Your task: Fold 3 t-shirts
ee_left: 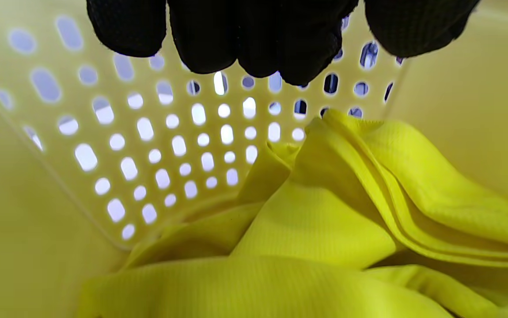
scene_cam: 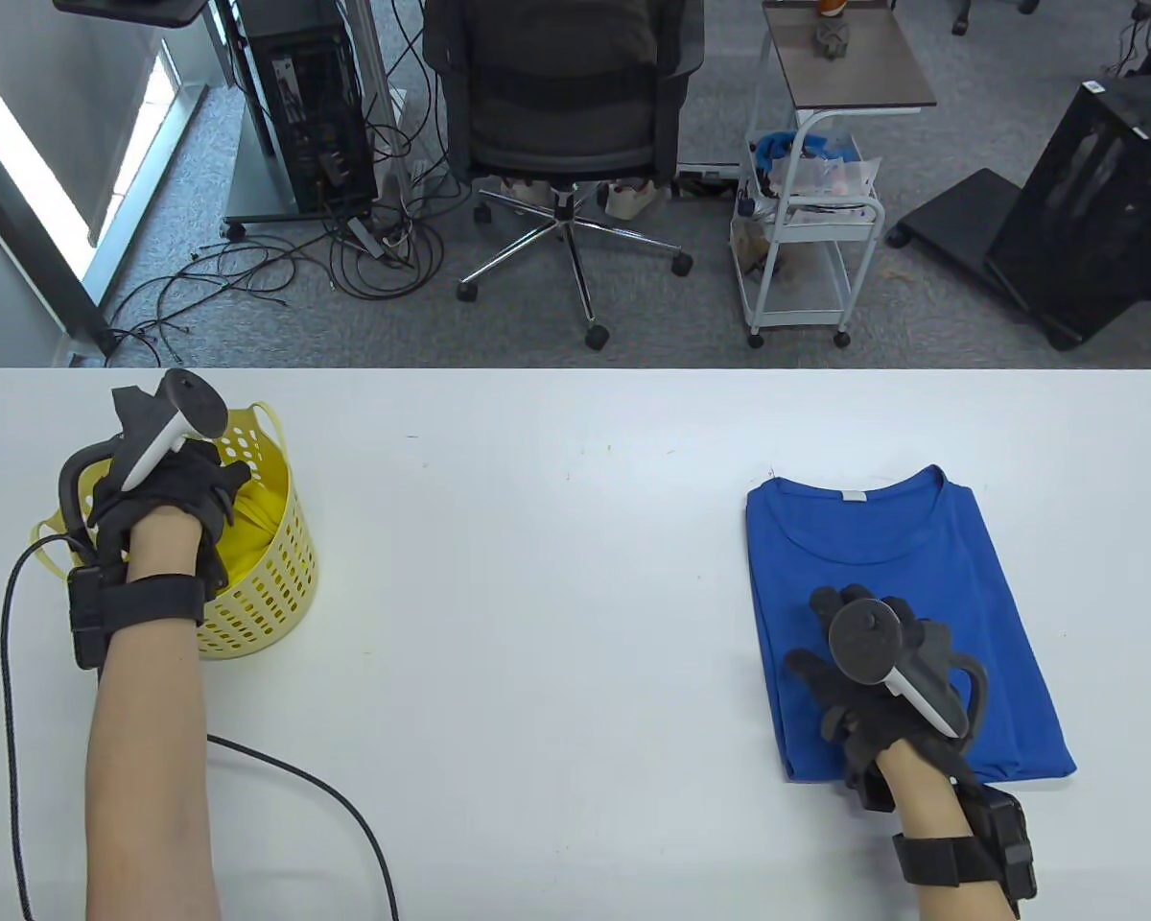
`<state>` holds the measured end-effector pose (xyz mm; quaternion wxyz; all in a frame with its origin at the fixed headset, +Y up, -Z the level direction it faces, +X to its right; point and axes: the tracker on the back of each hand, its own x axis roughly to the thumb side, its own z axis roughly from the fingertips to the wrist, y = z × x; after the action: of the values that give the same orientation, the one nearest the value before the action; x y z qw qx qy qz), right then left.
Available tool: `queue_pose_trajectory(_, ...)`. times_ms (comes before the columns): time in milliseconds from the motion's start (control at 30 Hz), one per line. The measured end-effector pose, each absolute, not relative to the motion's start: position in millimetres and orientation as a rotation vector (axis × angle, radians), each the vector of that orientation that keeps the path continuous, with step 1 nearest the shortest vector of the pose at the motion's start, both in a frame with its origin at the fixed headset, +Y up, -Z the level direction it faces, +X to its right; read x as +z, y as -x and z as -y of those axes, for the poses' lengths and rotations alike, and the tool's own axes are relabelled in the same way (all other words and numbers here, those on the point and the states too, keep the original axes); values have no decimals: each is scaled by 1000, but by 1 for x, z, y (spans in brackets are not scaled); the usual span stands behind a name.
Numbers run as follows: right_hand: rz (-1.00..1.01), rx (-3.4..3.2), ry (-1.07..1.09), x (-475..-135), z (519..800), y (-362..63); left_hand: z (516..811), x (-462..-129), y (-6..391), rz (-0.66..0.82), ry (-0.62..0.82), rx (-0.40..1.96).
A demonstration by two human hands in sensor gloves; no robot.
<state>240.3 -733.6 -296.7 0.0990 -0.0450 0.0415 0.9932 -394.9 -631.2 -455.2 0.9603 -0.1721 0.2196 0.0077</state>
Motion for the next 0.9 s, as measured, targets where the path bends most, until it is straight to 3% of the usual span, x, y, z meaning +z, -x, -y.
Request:
queue_pose_trajectory(267,-154,2942,133,-297,735,-240,657,-466,403,-503,583,-13)
queue_pose_trajectory(367,-168,2935,137,-297,735,-240,657,-465,400,-499,331,-189)
queue_pose_trajectory(467,-168,2939,143,-297,735,-240,661,-466,399,-501,410,-168)
queue_pose_trajectory(900,-175,2946,146,-297,736,-240,668,-468,394,-490,429,-223)
